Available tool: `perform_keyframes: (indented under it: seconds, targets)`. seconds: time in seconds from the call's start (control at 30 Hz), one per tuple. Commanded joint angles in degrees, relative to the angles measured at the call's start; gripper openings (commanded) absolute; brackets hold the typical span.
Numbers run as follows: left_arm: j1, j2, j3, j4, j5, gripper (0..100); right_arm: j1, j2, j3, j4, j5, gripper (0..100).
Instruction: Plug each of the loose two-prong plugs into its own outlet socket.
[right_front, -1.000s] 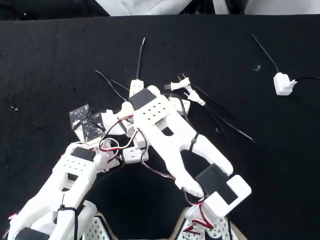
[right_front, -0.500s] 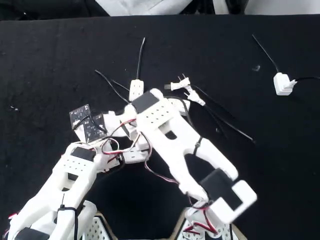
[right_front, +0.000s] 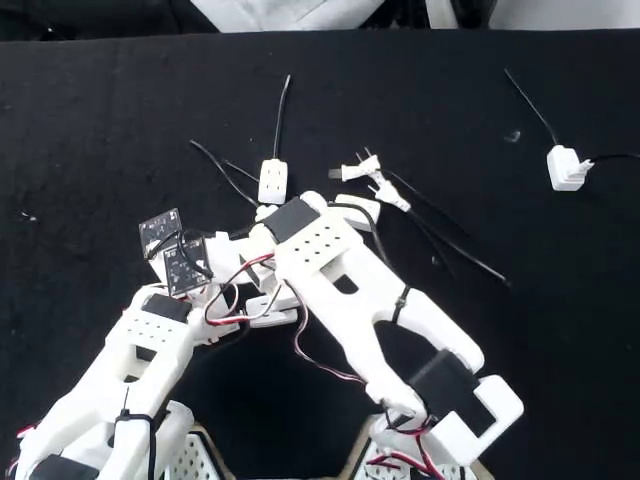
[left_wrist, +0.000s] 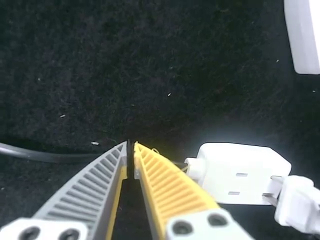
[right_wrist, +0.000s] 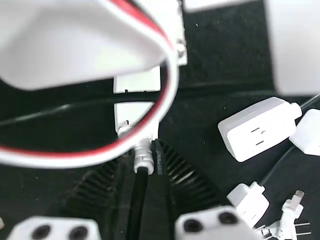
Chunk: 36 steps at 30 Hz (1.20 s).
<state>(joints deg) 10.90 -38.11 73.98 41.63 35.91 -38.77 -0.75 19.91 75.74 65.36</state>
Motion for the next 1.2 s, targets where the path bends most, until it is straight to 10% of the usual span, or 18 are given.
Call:
perform_keyframes:
  seconds: [0.0, 1.17]
  targets:
    - [-0.3, 0.9, -0.2, -1.1, -0.3, 3, -2.1, 0.2, 4.9, -0.6, -0.7, 1.1]
    - [-0.3, 0.9, -0.4, -1.1, -0.3, 3, -2.6, -3.7, 13.8, -6.0, -0.7, 1.1]
